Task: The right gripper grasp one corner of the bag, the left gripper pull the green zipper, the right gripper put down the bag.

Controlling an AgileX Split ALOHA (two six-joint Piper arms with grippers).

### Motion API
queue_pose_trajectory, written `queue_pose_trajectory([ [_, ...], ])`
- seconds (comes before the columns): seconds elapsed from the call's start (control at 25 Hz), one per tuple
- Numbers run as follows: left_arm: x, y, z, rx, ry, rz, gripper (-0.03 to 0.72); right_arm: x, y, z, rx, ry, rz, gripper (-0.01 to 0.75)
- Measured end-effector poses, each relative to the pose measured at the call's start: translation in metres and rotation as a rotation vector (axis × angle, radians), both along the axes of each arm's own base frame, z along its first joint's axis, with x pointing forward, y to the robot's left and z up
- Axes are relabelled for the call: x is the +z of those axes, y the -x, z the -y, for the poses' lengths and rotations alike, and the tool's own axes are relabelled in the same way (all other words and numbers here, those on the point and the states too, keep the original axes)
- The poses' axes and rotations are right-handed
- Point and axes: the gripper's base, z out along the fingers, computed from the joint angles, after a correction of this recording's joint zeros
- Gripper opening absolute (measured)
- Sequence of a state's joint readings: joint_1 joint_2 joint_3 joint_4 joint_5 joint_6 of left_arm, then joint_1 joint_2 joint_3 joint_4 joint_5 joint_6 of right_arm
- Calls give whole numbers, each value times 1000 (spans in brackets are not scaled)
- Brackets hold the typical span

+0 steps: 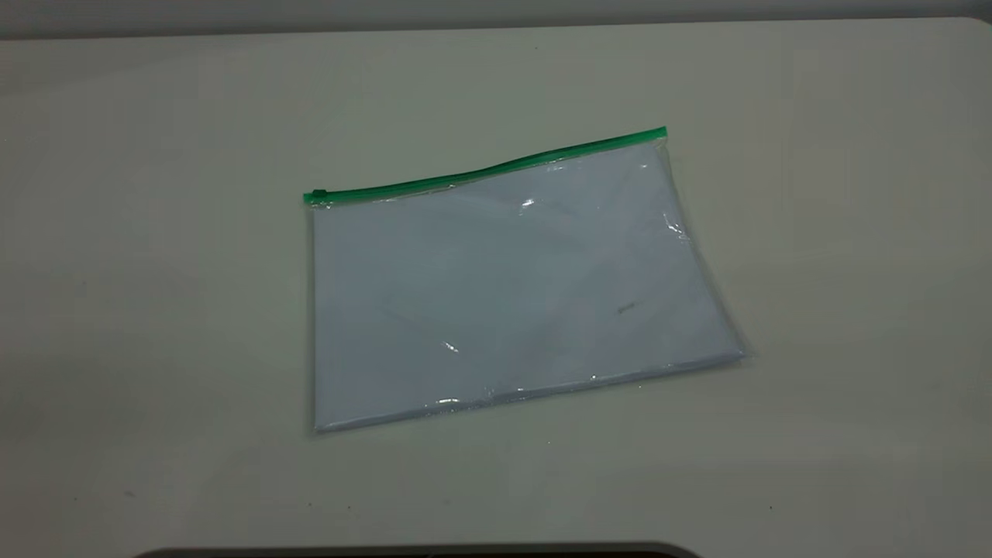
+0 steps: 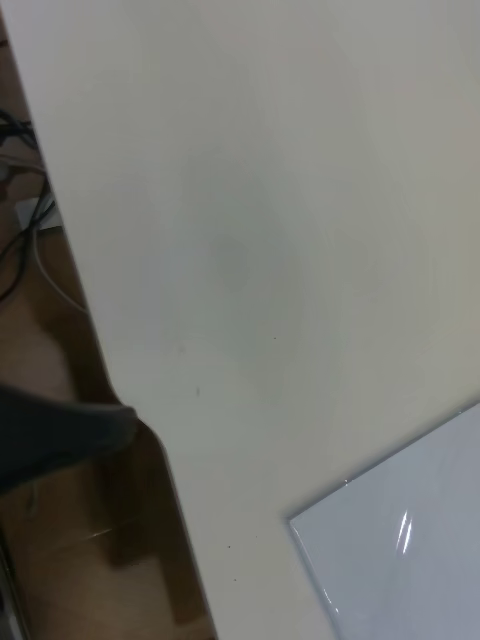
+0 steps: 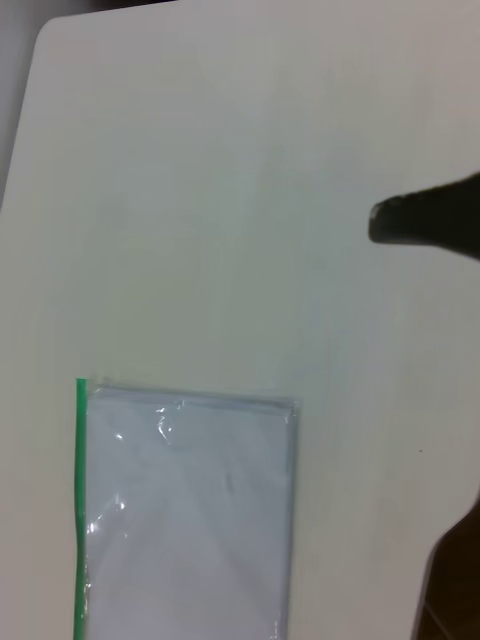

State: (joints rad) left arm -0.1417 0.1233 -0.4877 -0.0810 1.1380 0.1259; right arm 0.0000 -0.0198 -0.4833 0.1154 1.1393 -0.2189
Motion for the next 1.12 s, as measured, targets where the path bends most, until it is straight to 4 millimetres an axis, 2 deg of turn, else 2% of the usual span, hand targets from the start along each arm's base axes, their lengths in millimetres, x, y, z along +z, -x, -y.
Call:
queue_pose_trajectory([
  [0.16,0,3,0,21,3,22,583,0,0,0,0,0,0,578],
  [0.4,-1,18,-1,121,11,139,583,0,0,0,-1,-1,0,578],
  [1.12,-1,19,0,127,11,139,583,0,0,0,-1,-1,0,578],
])
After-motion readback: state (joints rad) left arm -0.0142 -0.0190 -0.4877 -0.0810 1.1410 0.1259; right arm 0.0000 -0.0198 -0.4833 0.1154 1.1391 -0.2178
